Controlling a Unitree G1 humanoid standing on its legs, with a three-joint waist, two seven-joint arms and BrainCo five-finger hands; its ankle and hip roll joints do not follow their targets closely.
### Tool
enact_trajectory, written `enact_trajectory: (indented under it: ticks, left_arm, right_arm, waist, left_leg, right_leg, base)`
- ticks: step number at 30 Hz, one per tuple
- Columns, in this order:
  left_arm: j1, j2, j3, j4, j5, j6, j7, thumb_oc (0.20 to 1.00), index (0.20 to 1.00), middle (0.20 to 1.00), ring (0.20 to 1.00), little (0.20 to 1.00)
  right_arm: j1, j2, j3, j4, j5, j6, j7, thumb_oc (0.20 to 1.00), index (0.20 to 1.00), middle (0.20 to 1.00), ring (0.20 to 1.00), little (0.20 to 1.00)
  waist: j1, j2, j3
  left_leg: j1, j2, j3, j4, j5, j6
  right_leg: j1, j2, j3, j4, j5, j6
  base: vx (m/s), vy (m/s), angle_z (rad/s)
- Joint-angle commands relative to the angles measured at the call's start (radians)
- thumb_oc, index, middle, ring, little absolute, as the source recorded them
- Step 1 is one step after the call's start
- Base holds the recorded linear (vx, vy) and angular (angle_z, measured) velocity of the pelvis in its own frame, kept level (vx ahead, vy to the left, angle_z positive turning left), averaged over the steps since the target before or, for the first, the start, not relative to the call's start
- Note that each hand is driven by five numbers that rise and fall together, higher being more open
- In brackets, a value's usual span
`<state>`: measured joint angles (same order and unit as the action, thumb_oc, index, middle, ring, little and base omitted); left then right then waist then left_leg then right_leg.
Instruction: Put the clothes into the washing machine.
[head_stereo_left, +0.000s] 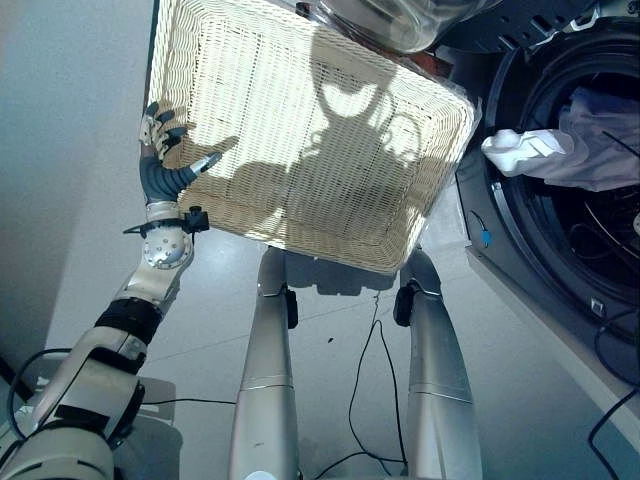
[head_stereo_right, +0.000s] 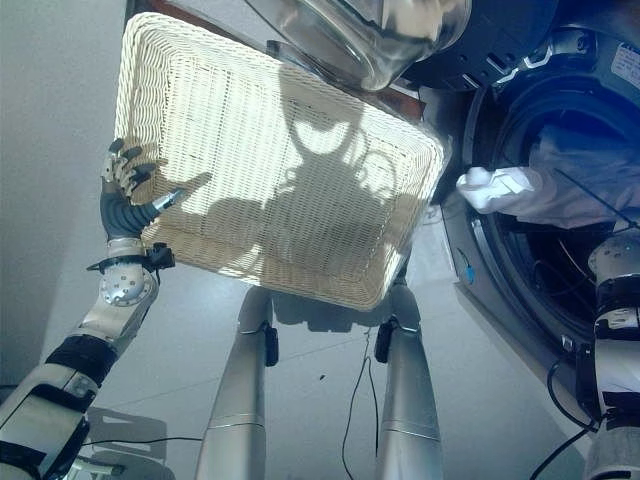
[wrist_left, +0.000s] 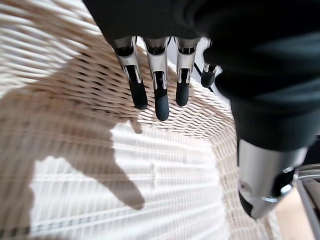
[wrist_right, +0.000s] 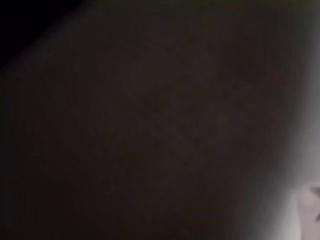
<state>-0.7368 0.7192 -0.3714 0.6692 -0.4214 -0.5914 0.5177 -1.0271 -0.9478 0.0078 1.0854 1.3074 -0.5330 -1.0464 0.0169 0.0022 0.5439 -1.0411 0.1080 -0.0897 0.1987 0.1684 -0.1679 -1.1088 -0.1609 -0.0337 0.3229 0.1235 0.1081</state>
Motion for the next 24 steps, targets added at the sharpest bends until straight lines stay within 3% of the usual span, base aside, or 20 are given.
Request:
enact_trajectory:
  ticks: [1, 2, 3, 7, 8, 10, 11, 15, 24]
  left_arm:
    - [-0.025, 0.053, 0.059, 0.068, -0.069, -0.034, -0.023, 1.0, 1.0, 1.0, 1.0, 1.0]
    - [-0.021, 0.05, 0.051, 0.071, -0.073, -0.036, -0.024, 1.0, 1.0, 1.0, 1.0, 1.0]
    - [-0.026, 0.047, 0.045, 0.073, -0.074, -0.034, -0.026, 1.0, 1.0, 1.0, 1.0, 1.0]
    - [-0.044, 0.027, 0.023, 0.076, -0.066, -0.027, -0.02, 1.0, 1.0, 1.0, 1.0, 1.0]
    - [-0.055, 0.013, 0.01, 0.07, -0.059, -0.018, -0.012, 1.0, 1.0, 1.0, 1.0, 1.0]
    - [-0.074, 0.008, 0.002, 0.069, -0.057, -0.01, -0.003, 1.0, 1.0, 1.0, 1.0, 1.0]
    - [-0.08, -0.007, -0.01, 0.068, -0.047, -0.007, 0.007, 1.0, 1.0, 1.0, 1.0, 1.0]
    - [-0.106, -0.03, -0.028, 0.06, -0.035, 0.006, 0.033, 1.0, 1.0, 1.0, 1.0, 1.0]
    - [-0.102, -0.077, -0.007, 0.036, 0.008, 0.009, 0.073, 1.0, 1.0, 1.0, 1.0, 1.0]
  right_arm:
    - [0.045, -0.32, -0.042, 0.073, -0.056, -0.006, 0.032, 0.586, 0.586, 0.586, 0.586, 0.586]
    - [0.048, -0.312, -0.035, 0.08, -0.07, 0.01, 0.038, 0.743, 0.743, 0.743, 0.743, 0.743]
    - [0.048, -0.302, -0.024, 0.087, -0.082, 0.024, 0.043, 1.0, 1.0, 1.0, 1.0, 1.0]
    - [0.032, -0.26, 0.025, 0.114, -0.155, 0.122, 0.111, 1.0, 1.0, 1.0, 1.0, 1.0]
    - [0.011, -0.232, 0.072, 0.121, -0.232, 0.182, 0.116, 1.0, 1.0, 1.0, 1.0, 1.0]
    - [-0.014, -0.216, 0.104, 0.118, -0.267, 0.239, 0.125, 1.0, 1.0, 1.0, 1.0, 1.0]
    - [-0.036, -0.188, 0.156, 0.121, -0.367, 0.31, 0.147, 1.0, 1.0, 1.0, 1.0, 1.0]
    - [-0.091, -0.14, 0.259, 0.082, -0.587, 0.387, 0.146, 1.0, 1.0, 1.0, 1.0, 1.0]
    - [0.029, 0.024, 0.29, -0.182, -0.852, 0.407, 0.182, 1.0, 1.0, 1.0, 1.0, 1.0]
  waist:
    - [-0.051, -0.074, -0.024]
    - [-0.048, -0.07, -0.024]
    - [-0.046, -0.067, -0.024]
    - [-0.037, -0.052, -0.024]
    - [-0.029, -0.045, -0.024]
    - [-0.029, -0.041, -0.024]
    - [-0.024, -0.035, -0.024]
    - [-0.023, -0.022, -0.024]
    - [-0.031, -0.003, -0.024]
  left_leg:
    - [0.006, -0.067, 0.0, 0.037, -0.048, 0.074]
    - [0.014, -0.069, -0.002, 0.039, -0.058, 0.074]
    - [0.013, -0.073, -0.004, 0.041, -0.06, 0.076]
    - [0.007, -0.081, -0.002, 0.044, -0.059, 0.077]
    - [0.008, -0.085, -0.001, 0.047, -0.063, 0.079]
    - [-0.008, -0.091, -0.001, 0.048, -0.054, 0.081]
    - [-0.001, -0.092, -0.001, 0.054, -0.066, 0.081]
    - [-0.012, -0.096, 0.005, 0.057, -0.065, 0.084]
    - [-0.034, -0.094, 0.032, 0.054, -0.065, 0.083]
  right_leg:
    - [0.075, 0.071, -0.069, -0.093, 0.067, 0.021]
    - [0.082, 0.072, -0.069, -0.091, 0.059, 0.022]
    - [0.081, 0.07, -0.07, -0.094, 0.059, 0.022]
    - [0.074, 0.065, -0.073, -0.094, 0.061, 0.022]
    - [0.075, 0.062, -0.074, -0.096, 0.06, 0.023]
    - [0.061, 0.057, -0.074, -0.1, 0.068, 0.022]
    - [0.067, 0.057, -0.075, -0.095, 0.059, 0.024]
    - [0.054, 0.054, -0.077, -0.09, 0.057, 0.024]
    - [0.019, 0.048, -0.075, -0.07, 0.044, 0.026]
  base:
    - [0.02, -0.031, 0.02]
    - [0.0, 0.0, 0.0]
    - [0.0, 0.0, 0.0]
    - [0.0, 0.0, 0.0]
    - [0.0, 0.0, 0.0]
    - [0.0, 0.0, 0.0]
    - [0.0, 0.0, 0.0]
    - [0.0, 0.017, 0.01]
    - [-0.01, 0.026, 0.0]
